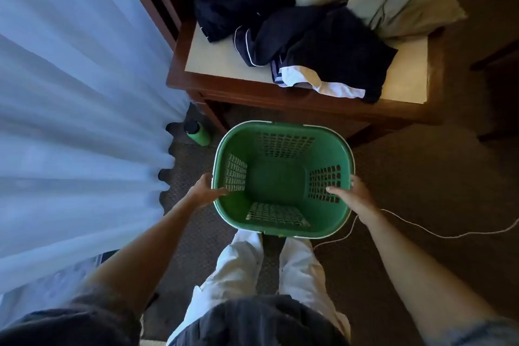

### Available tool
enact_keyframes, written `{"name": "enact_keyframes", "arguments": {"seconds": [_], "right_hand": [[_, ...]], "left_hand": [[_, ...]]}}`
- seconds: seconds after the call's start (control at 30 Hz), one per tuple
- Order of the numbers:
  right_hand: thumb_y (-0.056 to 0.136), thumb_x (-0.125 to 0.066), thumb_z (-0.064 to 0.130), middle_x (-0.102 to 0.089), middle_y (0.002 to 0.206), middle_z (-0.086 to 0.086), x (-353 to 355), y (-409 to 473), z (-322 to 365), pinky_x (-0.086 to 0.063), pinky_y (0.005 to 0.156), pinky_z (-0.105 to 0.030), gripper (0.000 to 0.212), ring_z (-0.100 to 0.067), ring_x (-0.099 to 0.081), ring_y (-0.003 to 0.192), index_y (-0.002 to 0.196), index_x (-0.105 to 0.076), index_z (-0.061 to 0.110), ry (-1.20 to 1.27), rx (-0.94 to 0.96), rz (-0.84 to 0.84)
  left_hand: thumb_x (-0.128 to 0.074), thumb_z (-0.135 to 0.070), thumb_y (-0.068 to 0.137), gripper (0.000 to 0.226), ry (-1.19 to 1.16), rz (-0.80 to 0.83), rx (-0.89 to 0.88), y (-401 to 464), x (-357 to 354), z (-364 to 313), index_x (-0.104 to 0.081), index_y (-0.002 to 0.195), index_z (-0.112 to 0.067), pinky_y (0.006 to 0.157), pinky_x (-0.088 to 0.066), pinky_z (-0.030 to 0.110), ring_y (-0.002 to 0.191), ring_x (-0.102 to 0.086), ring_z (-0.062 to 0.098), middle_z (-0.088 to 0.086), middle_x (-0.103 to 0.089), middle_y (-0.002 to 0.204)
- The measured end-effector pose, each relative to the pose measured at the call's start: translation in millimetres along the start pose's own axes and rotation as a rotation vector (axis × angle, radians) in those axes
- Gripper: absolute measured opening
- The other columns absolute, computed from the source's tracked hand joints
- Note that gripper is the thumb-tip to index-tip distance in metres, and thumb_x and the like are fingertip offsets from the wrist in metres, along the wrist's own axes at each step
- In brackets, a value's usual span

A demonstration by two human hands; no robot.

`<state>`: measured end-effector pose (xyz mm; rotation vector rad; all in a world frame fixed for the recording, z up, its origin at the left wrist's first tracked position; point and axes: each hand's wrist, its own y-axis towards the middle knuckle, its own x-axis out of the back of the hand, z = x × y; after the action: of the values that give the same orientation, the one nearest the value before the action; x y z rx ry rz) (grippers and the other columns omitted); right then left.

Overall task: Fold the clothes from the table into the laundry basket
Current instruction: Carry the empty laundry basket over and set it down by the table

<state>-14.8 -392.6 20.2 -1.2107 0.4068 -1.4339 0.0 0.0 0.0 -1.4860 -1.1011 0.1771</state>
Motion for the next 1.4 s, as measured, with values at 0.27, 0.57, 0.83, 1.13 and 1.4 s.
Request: {"name": "enact_keyframes", "arguments": {"seconds": [0.27,0.57,0.83,1.13,1.4], "right_hand": [[0.070,-0.088,0.023,-0.039,0.153,-0.019,4,59,-29,-0.040,0.110,-0.052,0.115,-0.036,-0.045,0.136,0.157,-0.013,0.016,0.118,-0.197,-0.087],[0.073,-0.082,0.011,-0.071,0.104,-0.007,-11,78,-34,-0.057,0.071,-0.034,0.046,-0.025,-0.070,0.093,0.113,-0.061,0.016,0.250,-0.116,-0.071],[0.076,-0.060,0.069,-0.067,0.116,-0.011,-3,59,-23,-0.053,0.092,-0.055,0.061,-0.032,-0.066,0.102,0.119,-0.061,0.025,0.029,-0.094,-0.267],[0.092,-0.070,0.024,-0.060,0.070,-0.005,-23,-1,38,-0.045,0.057,-0.019,0.031,-0.018,-0.059,0.066,0.069,-0.056,0.008,-0.020,0.269,-0.055],[0.091,-0.053,0.066,-0.065,0.075,-0.011,-35,15,72,-0.048,0.068,-0.034,0.069,-0.022,-0.063,0.068,0.092,-0.065,-0.003,0.304,0.170,0.073]], "left_hand": [[-0.085,-0.046,0.053,0.127,-0.200,-0.038,0.151,50,-34,1,-0.016,0.154,-0.012,0.109,-0.043,0.047,0.131,-0.048,0.034,0.017,-0.042,0.149],[-0.076,-0.034,0.078,0.075,-0.441,-0.129,0.292,62,-52,1,-0.042,0.137,-0.002,0.089,-0.054,0.041,0.102,-0.061,0.029,0.016,-0.059,0.121],[-0.062,-0.060,0.085,0.051,-0.230,-0.178,0.132,7,-22,-22,-0.065,0.107,-0.013,0.091,-0.053,0.043,0.099,-0.065,0.031,0.009,-0.067,0.102],[-0.040,-0.071,0.092,0.073,-0.160,0.187,-0.040,-33,-33,-106,-0.074,0.088,-0.006,0.053,-0.046,0.024,0.070,-0.072,0.020,0.009,-0.076,0.082],[-0.044,-0.062,0.096,0.053,-0.647,0.212,-0.154,-9,-32,-148,-0.065,0.111,-0.015,0.067,-0.050,0.031,0.076,-0.072,0.026,0.013,-0.077,0.091]]}}
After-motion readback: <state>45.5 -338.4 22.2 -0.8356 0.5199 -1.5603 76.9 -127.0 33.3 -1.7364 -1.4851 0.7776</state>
